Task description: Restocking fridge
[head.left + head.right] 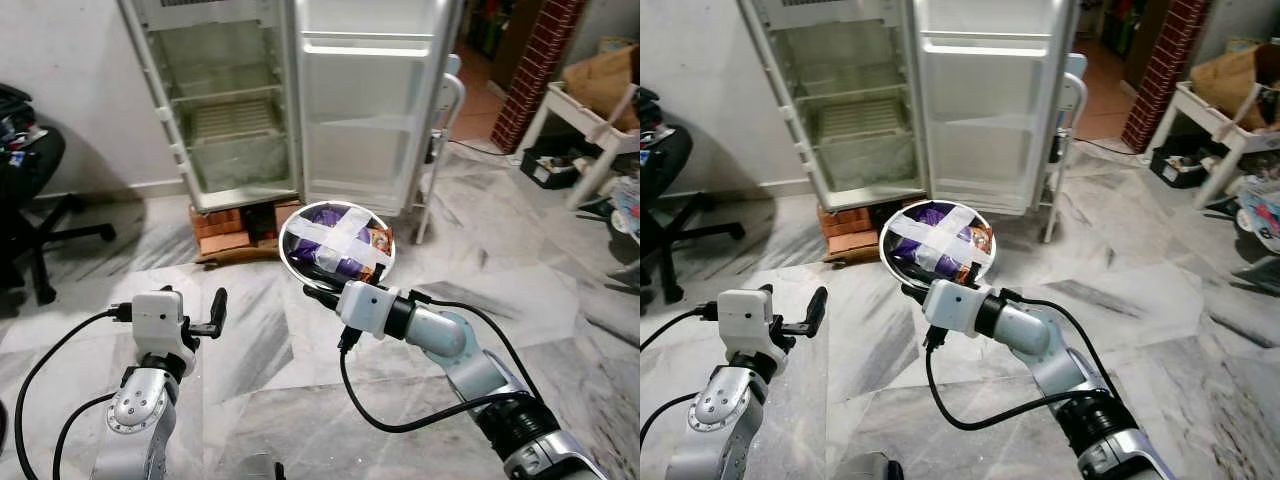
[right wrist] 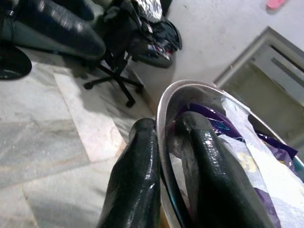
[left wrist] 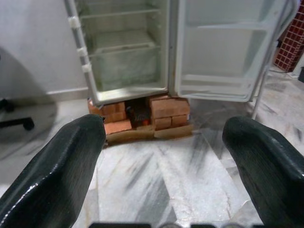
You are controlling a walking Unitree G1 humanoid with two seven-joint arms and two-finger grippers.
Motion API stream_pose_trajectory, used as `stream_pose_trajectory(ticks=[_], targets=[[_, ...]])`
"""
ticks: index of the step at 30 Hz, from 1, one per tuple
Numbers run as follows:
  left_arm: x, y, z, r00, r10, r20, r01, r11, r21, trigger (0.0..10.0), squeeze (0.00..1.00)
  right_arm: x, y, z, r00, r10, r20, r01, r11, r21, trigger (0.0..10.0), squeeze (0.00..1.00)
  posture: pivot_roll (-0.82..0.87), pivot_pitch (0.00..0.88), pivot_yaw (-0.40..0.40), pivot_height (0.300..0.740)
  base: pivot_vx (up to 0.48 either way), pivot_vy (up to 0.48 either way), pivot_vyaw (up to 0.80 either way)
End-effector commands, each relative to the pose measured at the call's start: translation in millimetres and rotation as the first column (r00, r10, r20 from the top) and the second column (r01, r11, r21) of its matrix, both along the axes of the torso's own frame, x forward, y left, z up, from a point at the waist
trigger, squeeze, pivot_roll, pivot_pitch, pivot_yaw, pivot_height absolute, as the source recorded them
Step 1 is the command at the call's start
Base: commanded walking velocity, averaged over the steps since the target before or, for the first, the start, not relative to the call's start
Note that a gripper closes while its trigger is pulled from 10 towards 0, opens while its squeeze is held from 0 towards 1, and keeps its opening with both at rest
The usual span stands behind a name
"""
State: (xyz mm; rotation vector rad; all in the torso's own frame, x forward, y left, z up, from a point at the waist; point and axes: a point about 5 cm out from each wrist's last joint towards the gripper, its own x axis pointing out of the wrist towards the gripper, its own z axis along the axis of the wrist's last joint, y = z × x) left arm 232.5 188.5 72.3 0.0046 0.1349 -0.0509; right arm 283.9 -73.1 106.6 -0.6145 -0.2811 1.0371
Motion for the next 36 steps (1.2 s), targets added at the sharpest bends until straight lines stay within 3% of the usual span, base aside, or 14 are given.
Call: stream_pose_trajectory(ticks=[1,14,36], targets=[[0.0,1.8,1.9,1.0,0.007,0.004,-0.007,1.0,0.01,10.0,0.0,1.4,5.7,9.8,0.999,0.023,0.033,-0.024,0.999,0.026,10.0,0.0,0.04,0.036,0.026,0.74,0.0,0.48,0.0],[3.1,-0.6,2.8,1.0,-0.018,0.017,0.017,1.0,0.02,10.0,0.0,-1.4,5.2,7.7,0.999,0.033,0.032,-0.033,0.999,0.018,10.0,0.0,0.03,0.032,0.031,0.74,0.0,0.467,0.0],[0.6,0.4,1.8,1.0,-0.019,0.016,0.019,1.0,0.023,10.0,0.0,-1.1,6.1,6.8,0.999,0.035,0.022,-0.036,0.999,0.019,10.0,0.0,0.03,0.035,0.034,0.74,0.304,0.37,0.0]])
